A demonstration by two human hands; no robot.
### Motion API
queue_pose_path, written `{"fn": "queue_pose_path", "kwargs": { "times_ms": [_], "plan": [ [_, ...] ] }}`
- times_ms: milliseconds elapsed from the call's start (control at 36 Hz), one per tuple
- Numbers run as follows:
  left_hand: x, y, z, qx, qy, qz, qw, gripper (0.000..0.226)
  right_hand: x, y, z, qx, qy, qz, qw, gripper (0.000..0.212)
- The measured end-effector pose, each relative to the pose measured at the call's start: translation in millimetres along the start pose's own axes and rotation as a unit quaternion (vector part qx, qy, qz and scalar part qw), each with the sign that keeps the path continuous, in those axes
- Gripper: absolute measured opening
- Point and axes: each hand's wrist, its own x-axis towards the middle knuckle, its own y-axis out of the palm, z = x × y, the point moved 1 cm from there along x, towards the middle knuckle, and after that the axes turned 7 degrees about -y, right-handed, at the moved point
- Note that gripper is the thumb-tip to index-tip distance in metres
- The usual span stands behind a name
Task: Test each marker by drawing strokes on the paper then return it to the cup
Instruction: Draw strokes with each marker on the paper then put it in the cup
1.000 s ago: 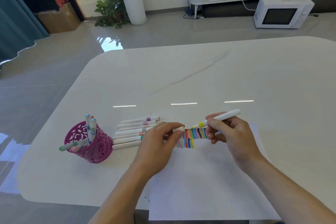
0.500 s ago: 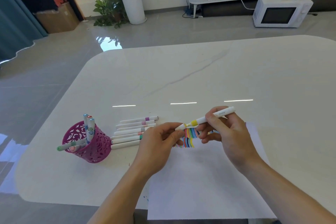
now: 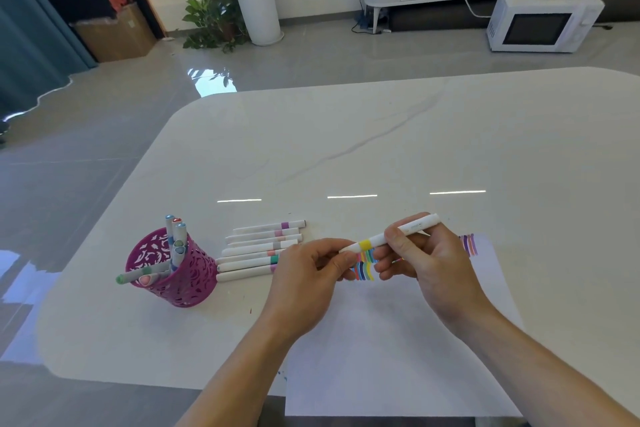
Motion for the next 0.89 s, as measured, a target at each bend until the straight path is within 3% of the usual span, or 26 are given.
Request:
{"fn": "queue_pose_path", "kwargs": {
  "times_ms": [306,722,889],
  "plan": [
    [-5,-1,-5,0.003,0.029,-0.028,0.999,0.035,-5,3,1,0.043,0.006,0.008,0.999,0.01],
    [-3,-3,-5,0.015,0.017,-0.009,1.0,0.023,-3,2,0,0.053,0.045,0.018,0.997,0.01],
    [0,-11,-6,-0.068,-0.001,-0.01,0.998,0.015,4,0,6,0.062,0.099,0.027,0.993,0.029]
  ]
}}
